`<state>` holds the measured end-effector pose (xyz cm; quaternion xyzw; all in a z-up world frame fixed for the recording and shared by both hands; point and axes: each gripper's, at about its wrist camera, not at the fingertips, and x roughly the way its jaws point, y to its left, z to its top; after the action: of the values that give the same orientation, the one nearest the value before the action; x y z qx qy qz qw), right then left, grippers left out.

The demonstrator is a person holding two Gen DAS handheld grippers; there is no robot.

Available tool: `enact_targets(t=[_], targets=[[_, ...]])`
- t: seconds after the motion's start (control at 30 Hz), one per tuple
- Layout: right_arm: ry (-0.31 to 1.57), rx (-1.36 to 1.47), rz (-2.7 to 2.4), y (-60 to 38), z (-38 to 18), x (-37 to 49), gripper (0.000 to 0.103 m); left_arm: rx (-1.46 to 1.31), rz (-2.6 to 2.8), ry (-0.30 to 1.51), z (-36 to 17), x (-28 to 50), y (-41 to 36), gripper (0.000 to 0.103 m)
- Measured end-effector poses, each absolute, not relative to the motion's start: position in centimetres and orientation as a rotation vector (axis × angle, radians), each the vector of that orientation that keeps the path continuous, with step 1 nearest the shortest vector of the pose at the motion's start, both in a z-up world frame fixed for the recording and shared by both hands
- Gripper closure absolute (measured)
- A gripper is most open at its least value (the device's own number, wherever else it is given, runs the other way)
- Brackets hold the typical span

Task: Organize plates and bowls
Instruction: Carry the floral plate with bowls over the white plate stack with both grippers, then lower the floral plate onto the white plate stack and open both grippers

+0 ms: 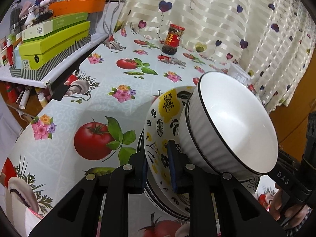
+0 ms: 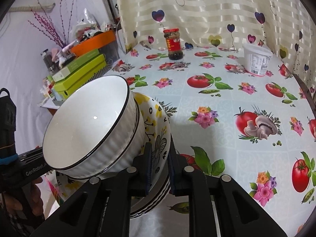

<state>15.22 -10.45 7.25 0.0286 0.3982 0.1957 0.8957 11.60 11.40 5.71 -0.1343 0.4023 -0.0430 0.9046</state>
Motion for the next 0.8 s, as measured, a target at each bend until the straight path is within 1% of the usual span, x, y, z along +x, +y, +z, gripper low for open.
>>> enact_targets(t=[0.03, 0.07, 0.1, 0.2, 0.37, 0.47, 0.53, 0.63, 0.73, 0.8], targets=[[0.814, 0.048, 0.377, -10.6, 7.3, 15.0, 0.062, -0.29, -0.092, 0.823, 5.8, 11.5, 11.6, 0.083], [0.802, 0.047, 0.345, -11.2, 7.4, 15.0, 0.046, -0.297, -0.093, 0.82, 5.9, 11.5, 11.7, 0.083], [0.809, 0.075, 0.352, -11.9, 7.3, 15.1, 0.039, -0.299, -0.089, 0.816, 6.0, 11.5, 11.8, 0.083], [0.835, 0.15, 0.376, -13.1, 7.1, 15.2, 0.038, -0.253, -0.052, 0.794, 6.5, 11.4, 11.5, 0.082], [0.827, 0.132, 0.374, -13.3, 7.0, 14.4, 0.037, -0.232, -0.03, 0.784, 6.9, 11.0, 11.4, 0.078], [0.8, 0.108, 0.37, -13.2, 7.4, 13.7, 0.037, -0.204, -0.003, 0.781, 7.0, 10.2, 11.1, 0.078], [0.786, 0.101, 0.366, -13.1, 7.6, 13.3, 0.035, -0.195, 0.009, 0.773, 7.1, 9.6, 10.9, 0.078], [0.755, 0.078, 0.358, -13.1, 7.8, 12.1, 0.03, -0.164, 0.038, 0.761, 7.1, 8.1, 10.4, 0.078], [0.74, 0.056, 0.354, -13.1, 7.8, 10.8, 0.029, -0.137, 0.056, 0.741, 7.2, 6.6, 9.8, 0.071], [0.725, 0.056, 0.364, -13.1, 7.8, 9.8, 0.024, -0.129, 0.065, 0.73, 7.3, 5.8, 9.4, 0.07]])
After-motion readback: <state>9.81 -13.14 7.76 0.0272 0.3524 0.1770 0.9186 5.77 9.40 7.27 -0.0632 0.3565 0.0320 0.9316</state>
